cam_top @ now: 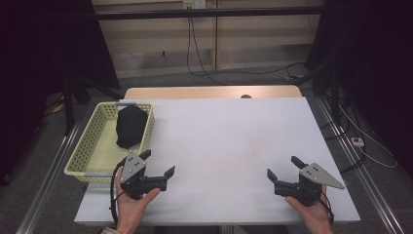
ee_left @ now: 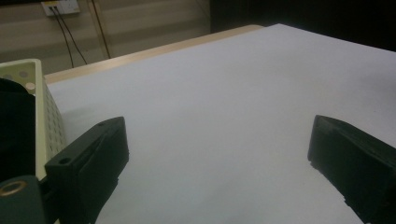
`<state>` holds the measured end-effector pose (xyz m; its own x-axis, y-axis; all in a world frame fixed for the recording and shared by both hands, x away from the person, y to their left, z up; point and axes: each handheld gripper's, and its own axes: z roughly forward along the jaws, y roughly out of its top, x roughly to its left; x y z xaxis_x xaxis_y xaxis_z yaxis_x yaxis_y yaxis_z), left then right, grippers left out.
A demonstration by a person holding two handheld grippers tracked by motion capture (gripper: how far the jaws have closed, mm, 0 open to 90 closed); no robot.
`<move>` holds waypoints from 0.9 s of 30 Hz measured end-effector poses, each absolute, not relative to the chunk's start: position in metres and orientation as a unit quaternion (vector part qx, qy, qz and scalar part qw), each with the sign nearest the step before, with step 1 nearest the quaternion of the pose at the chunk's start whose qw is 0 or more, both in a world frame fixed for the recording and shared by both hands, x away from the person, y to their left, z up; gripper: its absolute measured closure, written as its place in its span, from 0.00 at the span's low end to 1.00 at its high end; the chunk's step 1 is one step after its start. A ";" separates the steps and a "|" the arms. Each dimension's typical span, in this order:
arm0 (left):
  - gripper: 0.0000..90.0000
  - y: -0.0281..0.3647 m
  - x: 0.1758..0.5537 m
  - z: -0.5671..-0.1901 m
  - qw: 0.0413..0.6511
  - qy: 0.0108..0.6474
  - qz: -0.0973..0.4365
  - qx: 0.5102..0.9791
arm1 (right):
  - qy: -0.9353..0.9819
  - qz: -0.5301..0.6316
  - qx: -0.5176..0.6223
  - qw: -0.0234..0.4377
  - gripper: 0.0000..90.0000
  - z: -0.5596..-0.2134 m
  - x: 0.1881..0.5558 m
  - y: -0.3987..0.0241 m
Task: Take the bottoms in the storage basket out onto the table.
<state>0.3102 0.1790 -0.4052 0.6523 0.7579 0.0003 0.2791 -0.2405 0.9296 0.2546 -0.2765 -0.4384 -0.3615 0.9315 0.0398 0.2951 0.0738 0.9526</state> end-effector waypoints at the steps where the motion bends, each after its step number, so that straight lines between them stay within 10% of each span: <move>1: 0.06 0.179 0.311 -0.405 0.510 0.344 0.235 0.753 | 0.660 0.495 0.465 0.320 0.06 -0.438 0.254 -0.276; 27: 0.05 0.187 0.333 -0.378 0.511 0.347 0.233 0.751 | 0.664 0.495 0.466 0.310 0.05 -0.440 0.255 -0.276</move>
<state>0.3331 0.1865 -0.3781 0.6498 0.7601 -0.0047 0.2829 -0.2361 0.9297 0.2550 -0.2759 -0.4397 -0.3723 0.9268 0.0489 0.3127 0.0756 0.9468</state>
